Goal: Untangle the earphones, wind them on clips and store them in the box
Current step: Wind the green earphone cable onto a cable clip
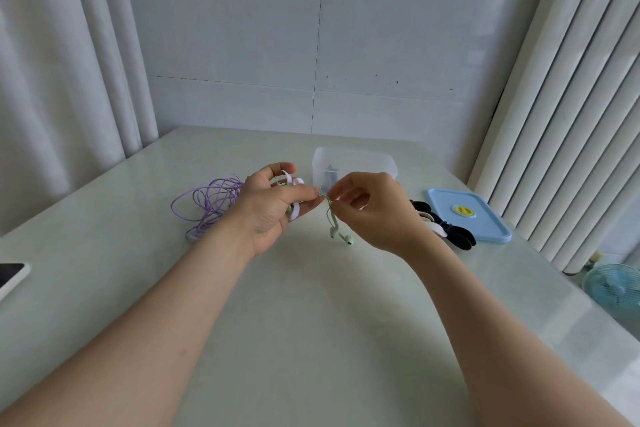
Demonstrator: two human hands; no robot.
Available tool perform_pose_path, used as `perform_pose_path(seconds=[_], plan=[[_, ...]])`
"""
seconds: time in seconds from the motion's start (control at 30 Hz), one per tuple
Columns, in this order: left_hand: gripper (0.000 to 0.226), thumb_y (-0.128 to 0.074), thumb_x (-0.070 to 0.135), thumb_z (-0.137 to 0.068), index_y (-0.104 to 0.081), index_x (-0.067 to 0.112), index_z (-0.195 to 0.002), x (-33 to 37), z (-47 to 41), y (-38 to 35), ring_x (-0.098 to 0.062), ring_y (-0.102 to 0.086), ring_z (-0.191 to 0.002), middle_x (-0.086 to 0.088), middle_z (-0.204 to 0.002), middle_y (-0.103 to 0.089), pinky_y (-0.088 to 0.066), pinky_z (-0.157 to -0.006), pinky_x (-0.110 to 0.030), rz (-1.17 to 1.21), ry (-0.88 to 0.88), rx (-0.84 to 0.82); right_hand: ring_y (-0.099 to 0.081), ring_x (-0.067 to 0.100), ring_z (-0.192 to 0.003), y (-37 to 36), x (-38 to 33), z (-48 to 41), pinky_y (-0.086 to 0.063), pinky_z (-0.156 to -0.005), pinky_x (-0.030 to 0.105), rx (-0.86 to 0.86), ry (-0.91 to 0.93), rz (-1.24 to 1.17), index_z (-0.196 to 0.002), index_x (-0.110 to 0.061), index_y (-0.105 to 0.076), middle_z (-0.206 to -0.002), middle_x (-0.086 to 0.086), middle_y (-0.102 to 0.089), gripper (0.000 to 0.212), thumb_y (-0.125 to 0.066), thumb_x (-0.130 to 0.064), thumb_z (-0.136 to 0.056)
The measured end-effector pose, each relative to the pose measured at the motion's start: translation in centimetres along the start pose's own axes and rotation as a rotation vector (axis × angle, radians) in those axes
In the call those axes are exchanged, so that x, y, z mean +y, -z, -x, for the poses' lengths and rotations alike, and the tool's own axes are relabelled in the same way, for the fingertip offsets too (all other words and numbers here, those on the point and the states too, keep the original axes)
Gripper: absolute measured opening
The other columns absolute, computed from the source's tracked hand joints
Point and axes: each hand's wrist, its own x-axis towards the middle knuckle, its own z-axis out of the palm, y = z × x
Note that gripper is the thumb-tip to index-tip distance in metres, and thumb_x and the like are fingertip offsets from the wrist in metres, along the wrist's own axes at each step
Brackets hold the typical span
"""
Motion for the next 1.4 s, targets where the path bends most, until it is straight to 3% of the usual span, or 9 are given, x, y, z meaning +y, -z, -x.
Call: perform_pose_path(seconds=[0.23,0.4,0.53,0.7,0.8,0.93,1.07,1.17,1.4], plan=[[0.05,-0.072,-0.022,-0.081,-0.054,0.007,-0.119,0.1,0.2,-0.1,-0.033,-0.066,-0.091,-0.014,-0.096,-0.056,-0.064,-0.077,-0.036,0.003,-0.023,0.01,-0.079,0.02,-0.071,0.0,-0.5,0.3,-0.065,-0.078,0.048,-0.112,-0.06,-0.171,-0.096,-0.008,-0.075,-0.076,0.004,-0.079,0.021,-0.056,-0.001,-0.09],[0.05,-0.074,-0.022,-0.079,-0.056,0.007,-0.116,0.2,0.3,-0.2,-0.029,-0.07,-0.083,-0.015,-0.102,-0.055,-0.064,-0.076,-0.034,-0.046,-0.054,0.027,-0.079,0.021,-0.076,-0.1,-0.6,0.4,-0.064,-0.083,0.05,-0.172,-0.07,-0.201,-0.1,-0.009,-0.074,-0.079,0.006,-0.08,0.014,-0.065,-0.008,-0.09],[0.048,-0.077,-0.018,-0.079,-0.058,0.011,-0.112,0.1,0.3,-0.2,-0.021,-0.069,-0.073,-0.014,-0.106,-0.053,-0.063,-0.078,-0.034,-0.141,-0.087,0.023,-0.079,0.021,-0.077,0.0,-0.9,0.5,-0.065,-0.081,0.045,-0.172,-0.078,-0.224,-0.092,-0.006,-0.077,-0.08,0.006,-0.08,0.026,-0.071,-0.031,-0.097],[0.037,-0.077,-0.007,-0.087,-0.056,0.009,-0.114,-0.1,0.2,-0.3,-0.025,-0.071,-0.083,-0.013,-0.105,-0.056,-0.063,-0.085,-0.04,-0.141,-0.103,-0.005,-0.073,0.028,-0.062,0.2,-1.2,0.3,-0.064,-0.062,0.04,-0.125,-0.175,-0.286,-0.1,-0.006,-0.074,-0.07,0.01,-0.07,0.027,-0.05,0.001,-0.092],[0.025,-0.072,0.004,-0.095,-0.052,0.012,-0.105,-0.2,0.0,-0.6,-0.018,-0.061,-0.07,-0.007,-0.089,-0.056,-0.052,-0.072,-0.033,-0.131,-0.077,0.005,-0.048,0.022,-0.051,0.3,-1.3,0.2,-0.043,-0.044,0.024,-0.126,-0.233,-0.242,-0.102,-0.014,-0.073,-0.066,0.007,-0.047,0.035,-0.041,-0.003,-0.093],[0.022,-0.047,0.003,-0.102,-0.044,0.012,-0.082,0.6,-0.4,-0.7,-0.022,-0.055,-0.066,-0.008,-0.077,-0.049,-0.046,-0.057,-0.027,0.186,0.08,-0.028,-0.04,0.018,-0.04,0.1,-1.4,0.2,-0.042,-0.042,0.025,-0.151,-0.183,-0.043,-0.087,-0.016,-0.076,-0.046,-0.005,-0.038,0.037,-0.04,-0.008,-0.093],[0.023,-0.03,-0.008,-0.094,-0.044,0.01,-0.096,0.6,-0.4,-0.5,-0.029,-0.059,-0.076,-0.012,-0.086,-0.051,-0.049,-0.06,-0.03,0.227,0.103,-0.037,-0.055,0.02,-0.042,0.1,-1.4,0.5,-0.043,-0.044,0.02,-0.163,-0.16,0.073,-0.08,-0.018,-0.078,-0.038,-0.011,-0.041,0.037,-0.044,-0.015,-0.093],[0.031,-0.037,-0.02,-0.096,-0.051,0.002,-0.113,0.5,-0.2,-0.4,-0.037,-0.062,-0.094,-0.018,-0.084,-0.066,-0.046,-0.068,-0.036,0.061,0.069,-0.065,-0.058,0.021,-0.043,0.1,-1.5,0.8,-0.041,-0.042,0.017,-0.204,-0.139,0.121,-0.078,-0.017,-0.079,-0.037,-0.009,-0.045,0.031,-0.051,-0.018,-0.092],[0.02,-0.058,-0.006,-0.101,-0.058,-0.003,-0.121,0.5,-0.1,0.4,-0.032,-0.067,-0.089,-0.02,-0.1,-0.073,-0.047,-0.074,-0.035,-0.146,0.033,-0.07,-0.042,0.008,-0.034,-0.2,-0.6,0.4,-0.038,-0.039,0.019,-0.24,-0.161,0.246,-0.083,-0.013,-0.081,-0.036,-0.01,-0.046,0.026,-0.057,-0.018,-0.092]])
